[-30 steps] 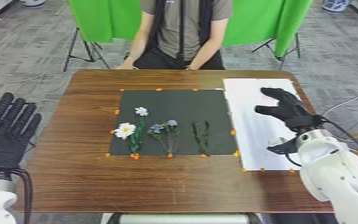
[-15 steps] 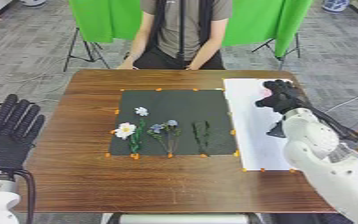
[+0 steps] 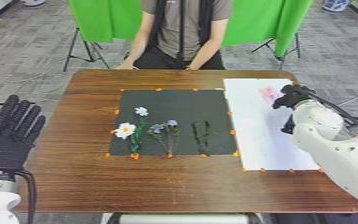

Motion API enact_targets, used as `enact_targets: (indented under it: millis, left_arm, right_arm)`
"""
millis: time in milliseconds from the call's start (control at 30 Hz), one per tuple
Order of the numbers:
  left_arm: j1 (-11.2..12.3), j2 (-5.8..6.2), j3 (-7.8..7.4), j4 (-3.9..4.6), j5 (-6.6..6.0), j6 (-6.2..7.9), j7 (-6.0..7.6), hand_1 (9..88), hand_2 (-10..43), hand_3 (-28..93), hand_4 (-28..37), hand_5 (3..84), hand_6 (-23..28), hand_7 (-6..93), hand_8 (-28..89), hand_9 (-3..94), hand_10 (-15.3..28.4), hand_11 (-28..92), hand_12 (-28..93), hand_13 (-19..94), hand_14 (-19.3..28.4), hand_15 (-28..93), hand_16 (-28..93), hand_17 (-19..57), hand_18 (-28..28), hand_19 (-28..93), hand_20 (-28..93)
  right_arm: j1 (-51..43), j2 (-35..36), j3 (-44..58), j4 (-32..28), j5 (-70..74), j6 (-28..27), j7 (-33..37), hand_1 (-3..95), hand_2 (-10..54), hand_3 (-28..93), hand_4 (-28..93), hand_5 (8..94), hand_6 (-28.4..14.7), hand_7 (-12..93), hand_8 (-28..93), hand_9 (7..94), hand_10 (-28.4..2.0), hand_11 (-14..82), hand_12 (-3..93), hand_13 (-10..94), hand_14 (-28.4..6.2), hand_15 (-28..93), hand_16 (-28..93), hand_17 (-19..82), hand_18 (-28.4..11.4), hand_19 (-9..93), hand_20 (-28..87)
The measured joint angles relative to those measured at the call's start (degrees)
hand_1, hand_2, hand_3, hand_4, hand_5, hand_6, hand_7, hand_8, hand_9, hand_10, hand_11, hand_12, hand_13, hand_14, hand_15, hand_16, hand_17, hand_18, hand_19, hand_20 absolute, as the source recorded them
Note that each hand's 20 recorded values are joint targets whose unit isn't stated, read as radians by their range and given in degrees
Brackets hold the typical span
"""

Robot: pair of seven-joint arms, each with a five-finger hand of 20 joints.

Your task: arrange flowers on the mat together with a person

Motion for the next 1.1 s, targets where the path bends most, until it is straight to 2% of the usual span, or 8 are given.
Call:
enact_targets:
  millis: [133, 200, 333, 433, 533, 700, 933, 1100]
  left_arm:
    - [-0.4, 0.0, 0.35, 0.17, 0.07, 0.0, -0.52, 24.3, 12.3, 71, -28.3, 42.0, 7.2, 11.4, -9, 34.4, 13.1, 14, 7, 23, 12.8, 23, -6, -5.2, 11.0, 27, 10]
    - [-0.6, 0.0, 0.47, 0.23, 0.08, 0.0, -0.71, 24.3, 12.3, 71, -28.3, 42.0, 7.2, 11.4, -9, 34.4, 13.0, 15, 7, 23, 12.7, 23, -6, -5.3, 11.0, 27, 10]
    - [-0.7, -0.06, 0.48, 0.24, 0.1, 0.02, -1.01, 24.2, 12.3, 71, -28.3, 42.0, 7.2, 11.5, -9, 34.5, 13.1, 15, 7, 23, 12.8, 23, -6, -5.3, 11.0, 27, 10]
    - [-0.8, -0.14, 0.48, 0.27, 0.12, 0.03, -1.18, 24.3, 12.3, 71, -28.3, 42.1, 7.3, 11.5, -9, 34.5, 13.1, 15, 7, 23, 12.8, 23, -6, -5.3, 11.1, 28, 10]
    - [-1.0, -0.16, 0.5, 0.35, 0.12, 0.03, -1.26, 24.3, 12.3, 71, -28.3, 42.2, 7.3, 11.5, -9, 34.5, 13.0, 15, 7, 23, 12.8, 23, -6, -5.3, 11.1, 28, 10]
    - [-1.2, -0.05, 0.77, 0.42, -0.03, 0.03, -1.13, 24.2, 12.3, 71, -28.3, 42.2, 7.3, 11.6, -9, 34.6, 13.1, 15, 7, 23, 12.8, 23, -6, -5.3, 11.0, 28, 10]
    - [-1.1, 0.04, 0.9, 0.44, -0.15, 0.05, -1.04, 24.3, 12.3, 71, -28.3, 42.2, 7.3, 11.5, -9, 34.6, 13.1, 15, 7, 23, 12.8, 23, -6, -5.3, 11.1, 28, 10]
    - [-1.1, 0.05, 0.84, 0.47, -0.19, 0.09, -1.07, 24.2, 12.3, 71, -28.3, 42.2, 7.3, 11.6, -9, 34.6, 13.1, 15, 7, 23, 12.9, 23, -6, -5.3, 11.1, 28, 10]
  right_arm:
    - [0.9, 0.0, 0.0, 1.9, 3.8, -3.3, 1.0, 39.2, -2.2, 79, -26, 35.9, -4.5, 16, -11, 32.6, -16.5, 6.7, 15.0, 26, -14.2, 23, 14, 13, -16.9, 55, 11]
    - [0.7, 0.0, 0.1, 2.0, 3.7, -2.8, 1.4, 44.5, -5.7, 80, -28, 39.9, -3.0, 20, -13, 41.0, -16.0, 15.4, 19.1, 34, -13.2, 33, 15, 16, -17.3, 61, 13]
    - [0.0, 0.0, 0.4, 1.9, 2.4, -0.3, 1.6, 52.5, -9.0, 77, -28, 49.0, -0.1, 25, -15, 51.9, -12.2, 24.7, 21.9, 46, -9.2, 42, 23, 21, -17.4, 68, 22]
    - [0.0, 0.0, 0.5, 1.9, 0.8, -0.2, 1.5, 59.1, -9.4, 70, -28, 54.2, 1.5, 26, -16, 60.8, -9.2, 19.0, 34.5, 53, -5.1, 40, 37, 23, -17.6, 69, 31]
    - [0.0, 0.0, 0.4, 1.9, -0.2, -0.2, 1.3, 62.5, -9.5, 67, -28, 59.1, 2.6, 34, -6, 69.6, -7.5, 17.9, 46.2, 59, -3.4, 41, 43, 26, -17.8, 71, 36]
    - [-0.1, 0.1, -0.3, 1.7, -1.4, 2.1, 0.9, 62.4, -9.5, 66, -28, 63.0, 2.4, 47, -2, 74.0, -7.9, 20.0, 50.7, 62, -3.7, 42, 45, 27, -18.2, 71, 38]
    - [-3.8, 0.4, -0.4, -1.2, -4.0, 7.2, 0.0, 62.2, -9.5, 67, -28, 63.6, 2.4, 48, 0, 75.1, -8.1, 19.8, 51.4, 63, -3.9, 42, 46, 29, -17.4, 71, 39]
    - [-8.6, 1.3, 0.9, -7.2, -7.5, 11.8, -0.9, 62.0, -9.4, 68, -28, 63.5, 2.4, 48, 0, 75.1, -8.1, 19.6, 51.5, 63, -3.8, 42, 46, 29, -17.4, 71, 39]
